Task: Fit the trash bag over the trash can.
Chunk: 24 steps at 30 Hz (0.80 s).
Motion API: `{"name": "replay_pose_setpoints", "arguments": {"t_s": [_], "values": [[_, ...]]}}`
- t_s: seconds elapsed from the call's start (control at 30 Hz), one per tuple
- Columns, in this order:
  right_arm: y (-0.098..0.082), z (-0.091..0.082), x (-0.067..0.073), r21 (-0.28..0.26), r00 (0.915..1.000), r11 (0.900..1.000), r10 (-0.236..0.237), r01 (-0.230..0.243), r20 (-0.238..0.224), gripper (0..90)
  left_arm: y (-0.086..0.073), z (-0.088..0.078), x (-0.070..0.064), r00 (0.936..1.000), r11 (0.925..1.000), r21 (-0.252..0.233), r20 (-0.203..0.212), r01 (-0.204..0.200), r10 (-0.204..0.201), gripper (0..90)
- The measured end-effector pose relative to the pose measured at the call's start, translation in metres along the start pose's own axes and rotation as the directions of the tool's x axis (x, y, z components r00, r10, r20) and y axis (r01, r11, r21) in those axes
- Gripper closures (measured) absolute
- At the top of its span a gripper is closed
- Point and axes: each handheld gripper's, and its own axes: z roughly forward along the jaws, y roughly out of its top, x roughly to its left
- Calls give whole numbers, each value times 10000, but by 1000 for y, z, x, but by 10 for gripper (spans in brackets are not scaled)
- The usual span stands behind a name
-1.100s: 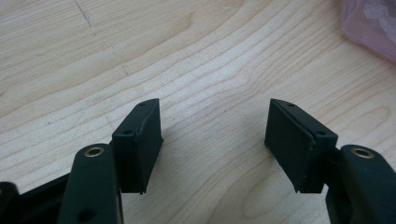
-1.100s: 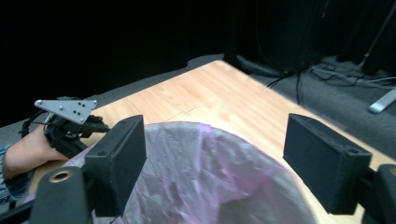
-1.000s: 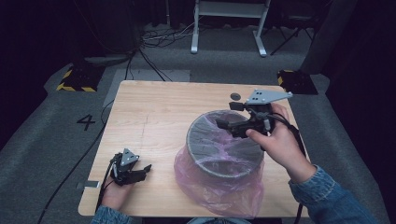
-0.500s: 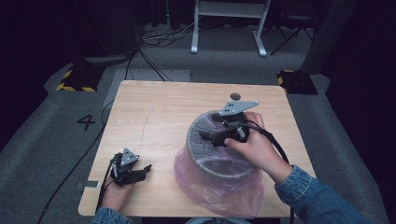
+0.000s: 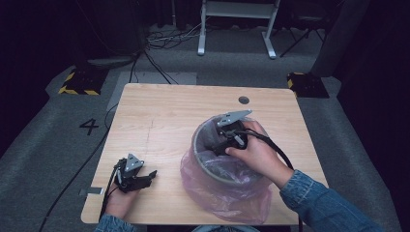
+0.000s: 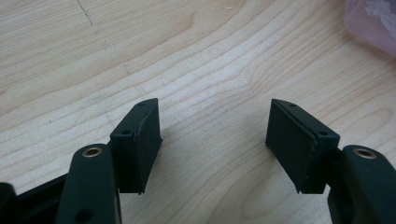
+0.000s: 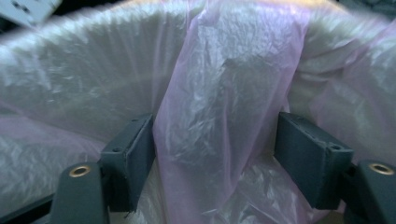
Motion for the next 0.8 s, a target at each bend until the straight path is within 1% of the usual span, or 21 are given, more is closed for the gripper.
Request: {"name": "replay_pose_setpoints", "arguments": {"t_s": [0.1,0.17,0.2,0.3,0.37,0.43,0.6,0.67,0.73,0.8], "values": [[-2,7,-1,470,10000,9989,96,-96,5,263,0,0,0,10000,10000,2,5,8,-8,352],[-3,11,-2,675,10000,9977,34,-36,41,242,0,0,0,10000,10000,-13,14,1,-1,351],[-4,14,-2,859,9999,9962,119,-125,74,234,0,0,0,10000,10000,-12,17,3,-3,350],[-5,20,-4,1051,9998,9943,175,-183,82,216,0,0,0,10000,10000,-14,18,5,-5,350],[-7,24,-5,1337,9994,9904,351,-357,71,214,0,0,0,10000,10000,-12,17,4,-4,350],[-9,28,-5,1514,9990,9875,430,-436,73,208,0,0,0,10000,10000,-10,21,2,-2,350],[-13,37,-3,1845,9996,9824,273,-282,71,186,0,0,0,10000,10000,-14,18,8,-8,351],[-14,40,-3,1976,9996,9798,281,-293,88,181,0,0,0,10000,10000,-15,24,13,-13,350],[-16,42,-2,2154,9997,9763,204,-222,104,173,0,1,0,10000,10000,-9,40,34,-34,348],[-17,45,-2,2375,9996,9710,277,-287,73,167,1,1,0,10000,10000,1,33,30,-30,347]]}}
